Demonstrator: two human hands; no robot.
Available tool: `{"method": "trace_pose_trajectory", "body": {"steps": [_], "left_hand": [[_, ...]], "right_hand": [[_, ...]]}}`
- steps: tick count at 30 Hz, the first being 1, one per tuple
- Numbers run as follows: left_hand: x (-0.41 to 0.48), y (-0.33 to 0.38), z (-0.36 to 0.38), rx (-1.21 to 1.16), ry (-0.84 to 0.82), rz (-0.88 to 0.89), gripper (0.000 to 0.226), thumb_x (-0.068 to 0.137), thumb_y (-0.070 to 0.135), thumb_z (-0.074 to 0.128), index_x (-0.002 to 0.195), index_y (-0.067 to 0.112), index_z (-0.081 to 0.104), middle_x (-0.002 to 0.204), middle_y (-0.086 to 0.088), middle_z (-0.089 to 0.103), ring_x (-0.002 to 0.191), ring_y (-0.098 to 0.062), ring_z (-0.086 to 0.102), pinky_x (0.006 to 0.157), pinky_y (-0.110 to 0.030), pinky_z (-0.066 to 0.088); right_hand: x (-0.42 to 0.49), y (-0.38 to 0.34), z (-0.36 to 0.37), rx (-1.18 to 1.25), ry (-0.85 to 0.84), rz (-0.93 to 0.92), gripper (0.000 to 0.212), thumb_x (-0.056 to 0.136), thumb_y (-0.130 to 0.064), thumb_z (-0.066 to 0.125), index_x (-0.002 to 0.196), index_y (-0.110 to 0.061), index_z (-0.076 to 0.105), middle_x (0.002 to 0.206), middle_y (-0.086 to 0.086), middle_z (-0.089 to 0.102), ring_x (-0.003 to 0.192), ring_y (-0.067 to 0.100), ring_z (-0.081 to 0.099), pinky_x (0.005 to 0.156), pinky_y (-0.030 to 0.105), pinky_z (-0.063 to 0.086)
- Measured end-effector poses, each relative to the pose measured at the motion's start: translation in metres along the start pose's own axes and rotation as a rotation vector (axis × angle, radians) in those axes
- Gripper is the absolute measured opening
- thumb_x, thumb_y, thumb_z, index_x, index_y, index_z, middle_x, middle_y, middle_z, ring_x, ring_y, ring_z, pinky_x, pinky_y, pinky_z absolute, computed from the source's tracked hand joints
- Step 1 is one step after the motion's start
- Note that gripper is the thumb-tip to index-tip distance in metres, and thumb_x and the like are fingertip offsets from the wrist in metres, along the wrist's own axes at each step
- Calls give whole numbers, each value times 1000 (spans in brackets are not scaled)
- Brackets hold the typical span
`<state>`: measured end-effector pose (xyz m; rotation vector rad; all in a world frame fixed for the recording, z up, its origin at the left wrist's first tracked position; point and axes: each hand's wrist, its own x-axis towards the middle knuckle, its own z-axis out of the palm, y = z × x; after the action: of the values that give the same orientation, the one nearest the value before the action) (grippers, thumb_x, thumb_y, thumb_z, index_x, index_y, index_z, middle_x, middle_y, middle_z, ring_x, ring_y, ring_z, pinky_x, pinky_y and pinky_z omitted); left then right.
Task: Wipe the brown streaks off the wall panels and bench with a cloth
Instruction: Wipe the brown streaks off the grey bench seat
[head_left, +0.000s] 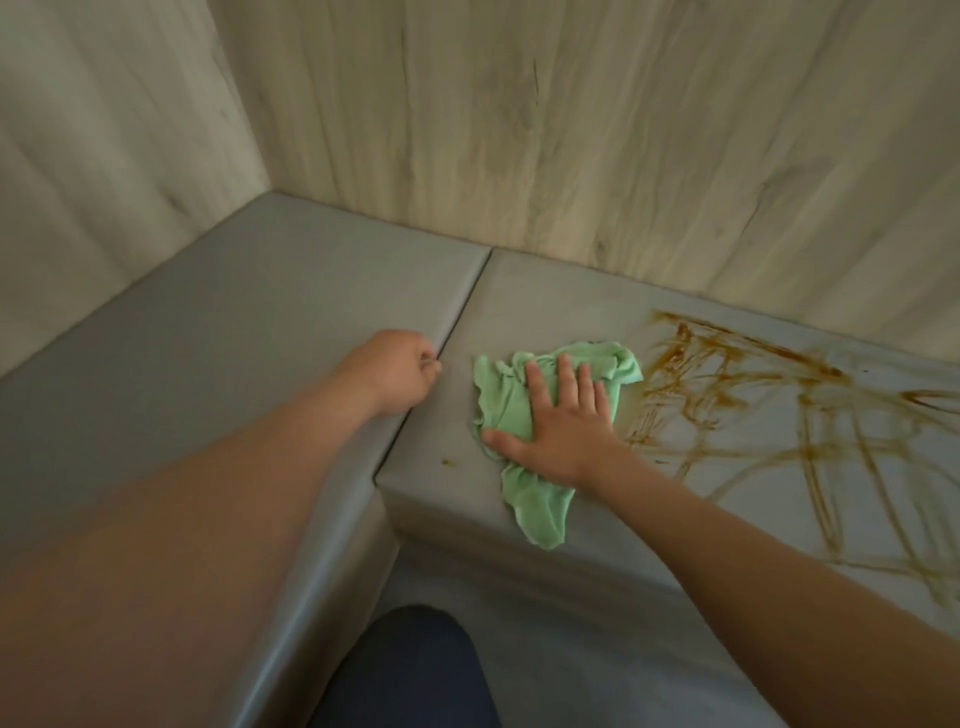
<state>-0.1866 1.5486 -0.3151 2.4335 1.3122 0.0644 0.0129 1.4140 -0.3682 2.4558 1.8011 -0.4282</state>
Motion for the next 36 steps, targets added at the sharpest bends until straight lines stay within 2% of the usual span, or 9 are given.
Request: {"method": "trace_pose_trajectory", "body": {"steps": [2,6,14,17,20,22,26,31,36], "left_hand": [[-12,-12,-2,-1,111,-93,18,93,15,58,99,9,74,108,-18,74,104,-37,68,86,-37,52],[-26,-8,0,10,116,-163,24,88,13,61,109,9,74,117,-19,72,112,-37,65,94,-41,54],[8,65,38,31,67,61,30,87,17,56,113,10,69,118,-20,66,114,-41,60,100,-46,51],[19,99,51,130,-98,148,40,95,30,57,132,13,58,136,-17,52,129,-39,48,109,-46,44],[37,124,56,258,-199,163,63,96,49,59,148,15,44,153,-14,37,143,-37,36,116,-47,37],[51,134,58,313,-273,136,89,92,66,59,159,18,28,167,-12,20,151,-39,24,122,-50,30],[78,142,70,333,-445,42,123,75,81,66,163,33,-6,172,-2,-16,153,-54,-4,116,-73,22],[91,145,79,303,-484,18,126,76,73,74,163,33,-8,170,-3,-21,150,-58,-11,111,-82,18],[94,148,79,323,-501,-3,128,75,69,78,163,33,-7,170,-1,-22,151,-58,-10,110,-82,19]], "right_hand": [[-2,-29,5,1,20,-14,121,75,-100,25,164,-28,-14,169,19,-21,155,43,-21,124,55,-12],[-19,-52,18,-12,79,-187,112,79,-96,26,165,-31,-5,172,15,-12,157,39,-16,127,53,-10],[-77,101,16,-204,76,-473,99,84,-95,17,165,-41,3,174,4,-4,160,29,-8,129,50,0],[-62,147,4,-95,153,-198,98,81,-97,10,163,-44,10,174,4,7,160,31,3,128,55,13],[-32,142,-2,0,165,283,98,83,-93,14,164,-40,3,174,8,-2,159,34,-2,129,51,3],[-30,126,3,-17,165,255,100,83,-90,14,165,-36,-2,173,13,-6,159,38,-7,128,51,-2],[-37,162,-11,-27,114,56,92,82,-93,15,161,-50,-4,174,-2,-9,160,27,-9,129,47,-2],[28,211,-33,54,155,451,94,84,-92,18,163,-45,2,174,7,-6,159,35,-3,128,50,-2],[104,176,-49,264,207,798,95,92,-78,22,166,-23,-3,168,28,-13,154,51,-12,124,61,-10]]}}
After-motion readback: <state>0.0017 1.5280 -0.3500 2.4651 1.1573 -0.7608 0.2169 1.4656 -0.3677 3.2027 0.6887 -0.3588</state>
